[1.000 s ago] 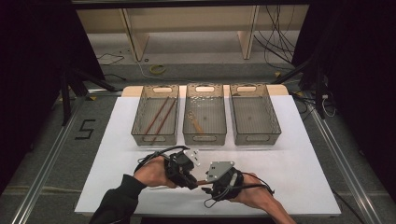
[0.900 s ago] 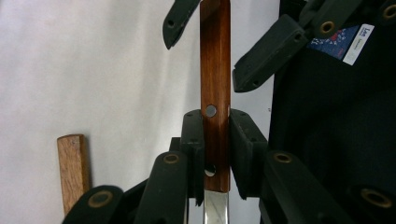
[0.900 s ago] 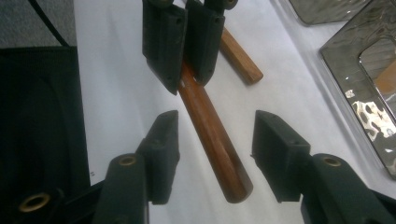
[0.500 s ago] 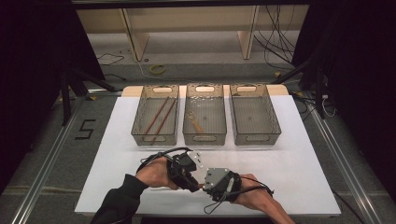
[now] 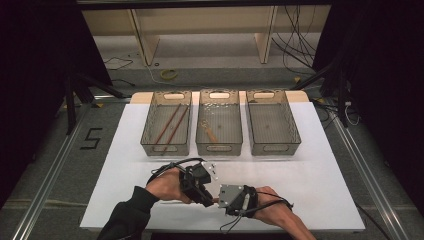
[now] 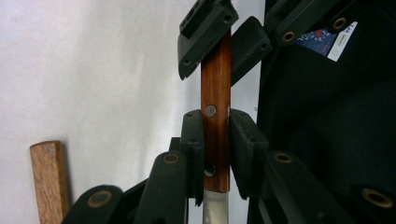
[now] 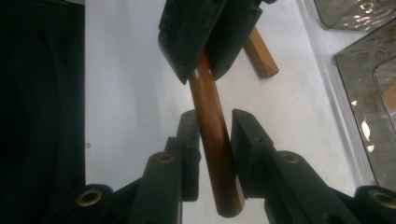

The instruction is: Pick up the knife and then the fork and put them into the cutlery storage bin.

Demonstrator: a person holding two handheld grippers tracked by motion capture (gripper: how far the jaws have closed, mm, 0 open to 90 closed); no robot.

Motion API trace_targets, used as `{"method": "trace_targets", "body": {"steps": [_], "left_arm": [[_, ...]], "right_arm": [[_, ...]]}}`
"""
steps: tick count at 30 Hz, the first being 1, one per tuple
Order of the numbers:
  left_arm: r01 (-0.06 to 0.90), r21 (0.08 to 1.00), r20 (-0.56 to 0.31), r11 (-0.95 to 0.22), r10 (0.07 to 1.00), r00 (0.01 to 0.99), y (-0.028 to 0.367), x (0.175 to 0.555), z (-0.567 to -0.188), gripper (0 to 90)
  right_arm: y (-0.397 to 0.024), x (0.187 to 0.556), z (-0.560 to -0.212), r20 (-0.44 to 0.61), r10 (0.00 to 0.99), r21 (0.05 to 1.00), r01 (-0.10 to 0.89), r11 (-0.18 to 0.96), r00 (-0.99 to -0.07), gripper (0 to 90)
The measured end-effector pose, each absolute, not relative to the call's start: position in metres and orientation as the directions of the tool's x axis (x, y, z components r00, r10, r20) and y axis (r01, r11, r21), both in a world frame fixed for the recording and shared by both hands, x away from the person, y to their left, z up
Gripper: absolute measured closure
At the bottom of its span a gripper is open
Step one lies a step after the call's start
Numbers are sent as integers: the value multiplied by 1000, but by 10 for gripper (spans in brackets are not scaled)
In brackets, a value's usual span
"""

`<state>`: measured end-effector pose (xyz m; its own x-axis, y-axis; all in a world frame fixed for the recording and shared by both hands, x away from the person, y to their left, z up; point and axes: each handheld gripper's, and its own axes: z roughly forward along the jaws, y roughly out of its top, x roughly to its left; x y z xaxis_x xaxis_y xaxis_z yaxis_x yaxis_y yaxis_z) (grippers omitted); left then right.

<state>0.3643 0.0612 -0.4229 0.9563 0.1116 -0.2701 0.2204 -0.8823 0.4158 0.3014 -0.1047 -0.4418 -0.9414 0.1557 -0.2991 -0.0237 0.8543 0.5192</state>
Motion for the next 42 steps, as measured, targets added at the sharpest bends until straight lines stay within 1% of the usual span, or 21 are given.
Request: {"method": "trace_targets", "body": {"steps": [5,12,13,14,16,17,18,20,21,22,23,26,28,30,33,37,42], "left_arm": [[224,425,-276,-877,111,955,62,365,-422,743],[233,426,-279,-874,118,953,60,364,-424,725],[234,427,-271,-873,124,955,61,364,-423,706],[240,428,-270,-871,130,954,61,365,-423,666],[235,441,-260,-866,128,957,63,365,-420,635],[244,451,-248,-858,142,958,64,366,-419,591],[258,459,-244,-850,159,957,65,366,-418,526],[262,473,-237,-841,165,957,68,367,-415,501],[271,489,-224,-829,181,958,70,367,-413,475],[279,503,-203,-818,202,958,71,369,-411,408],[293,517,-195,-804,222,955,73,370,-409,365],[301,580,-169,-757,250,953,81,372,-403,309],[311,591,-156,-744,273,949,86,374,-399,304],[323,612,-141,-722,302,943,91,376,-396,270],[335,635,-129,-696,332,934,98,377,-393,256],[341,667,-114,-662,362,925,106,378,-389,250],[337,705,-88,-624,395,914,114,377,-387,242]], "right_arm": [[-105,299,-443,-307,111,505,-63,861,-945,807],[-106,298,-442,-298,90,495,-74,866,-950,815],[-106,299,-441,-293,90,496,-71,866,-952,815],[-107,299,-441,-287,93,498,-65,865,-953,816],[-108,300,-440,-277,97,509,-60,859,-956,816],[-108,300,-439,-271,98,515,-58,855,-957,816],[-109,300,-439,-271,97,514,-58,856,-958,816],[-110,300,-440,-274,105,504,-50,862,-956,816],[-110,301,-440,-273,106,506,-49,861,-956,816],[-111,302,-441,-271,106,506,-48,861,-957,816],[-112,302,-441,-269,111,508,-43,860,-957,816],[-114,305,-442,-266,122,501,-30,865,-956,816],[-117,307,-443,-262,139,501,-12,865,-955,816],[-121,311,-444,-263,155,502,2,865,-952,816],[-128,315,-445,-259,185,509,29,860,-948,816],[-139,323,-444,-269,220,505,56,861,-938,816],[-152,331,-440,-257,296,532,121,838,-920,816]]}}
